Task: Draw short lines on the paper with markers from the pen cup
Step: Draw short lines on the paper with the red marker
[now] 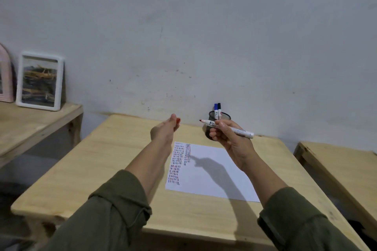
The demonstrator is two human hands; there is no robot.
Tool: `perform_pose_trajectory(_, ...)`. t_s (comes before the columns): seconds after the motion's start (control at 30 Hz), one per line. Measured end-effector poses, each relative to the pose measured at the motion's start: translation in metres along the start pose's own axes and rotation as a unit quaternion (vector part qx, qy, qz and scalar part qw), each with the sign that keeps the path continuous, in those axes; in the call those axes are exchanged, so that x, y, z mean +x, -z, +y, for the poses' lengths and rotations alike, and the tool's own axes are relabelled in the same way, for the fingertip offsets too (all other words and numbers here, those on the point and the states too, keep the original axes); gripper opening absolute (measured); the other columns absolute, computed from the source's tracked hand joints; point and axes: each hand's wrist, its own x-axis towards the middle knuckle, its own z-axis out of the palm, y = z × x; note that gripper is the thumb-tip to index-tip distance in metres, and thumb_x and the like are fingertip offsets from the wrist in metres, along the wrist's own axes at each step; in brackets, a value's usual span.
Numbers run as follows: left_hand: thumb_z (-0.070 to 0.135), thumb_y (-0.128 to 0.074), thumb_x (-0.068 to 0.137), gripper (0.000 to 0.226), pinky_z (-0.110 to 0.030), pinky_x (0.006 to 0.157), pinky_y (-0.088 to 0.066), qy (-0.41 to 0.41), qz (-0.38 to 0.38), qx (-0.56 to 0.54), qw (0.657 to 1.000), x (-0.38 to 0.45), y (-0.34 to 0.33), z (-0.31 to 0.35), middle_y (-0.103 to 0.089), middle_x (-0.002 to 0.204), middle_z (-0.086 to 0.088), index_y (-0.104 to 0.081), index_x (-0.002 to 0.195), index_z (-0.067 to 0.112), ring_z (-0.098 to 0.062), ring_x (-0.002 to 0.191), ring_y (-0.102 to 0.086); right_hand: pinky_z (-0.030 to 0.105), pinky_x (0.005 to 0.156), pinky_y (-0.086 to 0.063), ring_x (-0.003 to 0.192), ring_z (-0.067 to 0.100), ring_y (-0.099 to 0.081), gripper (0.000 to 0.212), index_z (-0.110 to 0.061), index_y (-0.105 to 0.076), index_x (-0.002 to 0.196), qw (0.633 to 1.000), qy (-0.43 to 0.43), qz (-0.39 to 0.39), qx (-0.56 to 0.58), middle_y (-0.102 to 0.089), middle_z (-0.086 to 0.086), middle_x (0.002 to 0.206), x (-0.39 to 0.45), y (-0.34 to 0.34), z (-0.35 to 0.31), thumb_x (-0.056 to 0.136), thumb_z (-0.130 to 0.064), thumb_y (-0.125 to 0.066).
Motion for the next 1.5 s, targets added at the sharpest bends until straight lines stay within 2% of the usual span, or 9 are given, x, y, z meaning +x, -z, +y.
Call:
perform_pose_trajectory(0.07,0.029,-0.062,0.088,0.026,-0.029,0.077,-0.055,-0.038,0.037,0.087,0.995,0.004,0.018,-0.005,-0.066,0.097,0.003,-0.068,0.107,0.012,-0.007,0.084,-0.062,0.024,0.075,-0.054,0.067,0.018,-0.063,0.013,-0.008,-0.063,0.095,1.0,-0.012,0.02,0.009,-0.064,0.011,0.077,-0.002,0.006,0.003,0.094,-0.01,-0.05)
perform_pose_trajectory(0.2,0.025,-0.067,0.084,0.014,-0.005,0.045,-0.044,-0.113,0.073,0.229,0.964,0.007,0.045,-0.031,-0.067,0.087,0.004,-0.068,0.094,0.016,-0.001,0.069,-0.057,0.023,0.068,-0.055,0.066,0.018,-0.067,0.019,-0.014,-0.063,0.107,0.998,-0.063,0.014,-0.008,-0.07,0.01,0.082,-0.006,0.008,0.018,0.095,-0.009,-0.049)
perform_pose_trajectory(0.23,0.025,-0.07,0.08,0.009,-0.006,0.055,-0.05,-0.113,0.076,0.25,0.959,0.01,0.051,-0.039,-0.069,0.084,0.006,-0.068,0.087,0.02,-0.002,0.066,-0.06,0.024,0.068,-0.056,0.068,0.018,-0.068,0.019,-0.014,-0.063,0.108,0.997,-0.072,0.012,-0.016,-0.071,0.011,0.084,-0.007,0.007,0.023,0.094,-0.01,-0.05)
perform_pose_trajectory(0.33,0.026,-0.074,0.073,0.009,-0.038,0.079,-0.059,-0.106,0.065,0.322,0.939,0.018,0.067,-0.061,-0.07,0.075,0.01,-0.065,0.071,0.028,-0.011,0.063,-0.07,0.024,0.07,-0.057,0.072,0.02,-0.069,0.017,-0.008,-0.063,0.106,0.996,-0.084,0.012,-0.038,-0.068,0.015,0.088,-0.012,0.007,0.034,0.093,-0.009,-0.052)
perform_pose_trajectory(0.47,0.028,-0.072,0.073,0.014,-0.038,0.089,-0.05,-0.134,0.065,0.428,0.891,0.022,0.074,-0.074,-0.072,0.077,0.011,-0.06,0.065,0.027,-0.013,0.08,-0.071,0.024,0.068,-0.057,0.069,0.019,-0.067,0.011,-0.007,-0.065,0.096,0.994,-0.094,0.021,-0.057,-0.065,0.016,0.084,-0.016,0.009,0.044,0.089,-0.012,-0.058)
perform_pose_trajectory(0.67,0.033,-0.067,0.079,0.012,-0.033,0.087,-0.031,-0.167,0.069,0.516,0.838,0.026,0.078,-0.08,-0.072,0.093,0.01,-0.068,0.089,0.028,-0.014,0.099,-0.063,0.023,0.064,-0.056,0.064,0.018,-0.066,0.009,-0.006,-0.064,0.092,0.993,-0.1,0.03,-0.052,-0.063,0.015,0.08,-0.016,0.011,0.052,0.089,-0.012,-0.058)
perform_pose_trajectory(1.03,0.039,-0.068,0.078,0.059,-0.036,0.104,-0.03,-0.173,0.04,0.495,0.851,0.022,0.088,-0.082,-0.064,0.123,0.0,-0.048,0.132,0.024,-0.017,0.127,-0.043,0.021,0.059,-0.052,0.063,0.017,-0.062,0.012,-0.006,-0.067,0.097,0.988,-0.138,0.05,-0.056,-0.064,0.012,0.079,-0.013,0.001,0.075,0.089,-0.012,-0.061)
perform_pose_trajectory(1.3,0.071,-0.057,0.068,0.087,-0.037,0.109,-0.02,-0.177,0.045,0.656,0.732,0.012,0.101,-0.09,-0.041,0.146,0.001,-0.043,0.137,0.021,-0.014,0.141,-0.023,0.02,0.054,-0.038,0.056,0.013,-0.049,0.007,-0.015,-0.069,0.079,0.975,-0.141,0.113,-0.13,-0.057,0.003,0.061,-0.01,-0.004,0.089,0.083,-0.011,-0.066)
perform_pose_trajectory(1.5,0.073,-0.054,0.068,0.088,-0.039,0.11,-0.019,-0.175,0.046,0.68,0.71,0.013,0.1,-0.091,-0.034,0.152,0.001,-0.045,0.137,0.02,-0.014,0.142,-0.02,0.018,0.053,-0.034,0.051,0.006,-0.044,0.011,-0.019,-0.072,0.076,0.963,-0.158,0.13,-0.175,-0.054,-0.013,0.048,-0.005,-0.006,0.095,0.081,-0.011,-0.067)
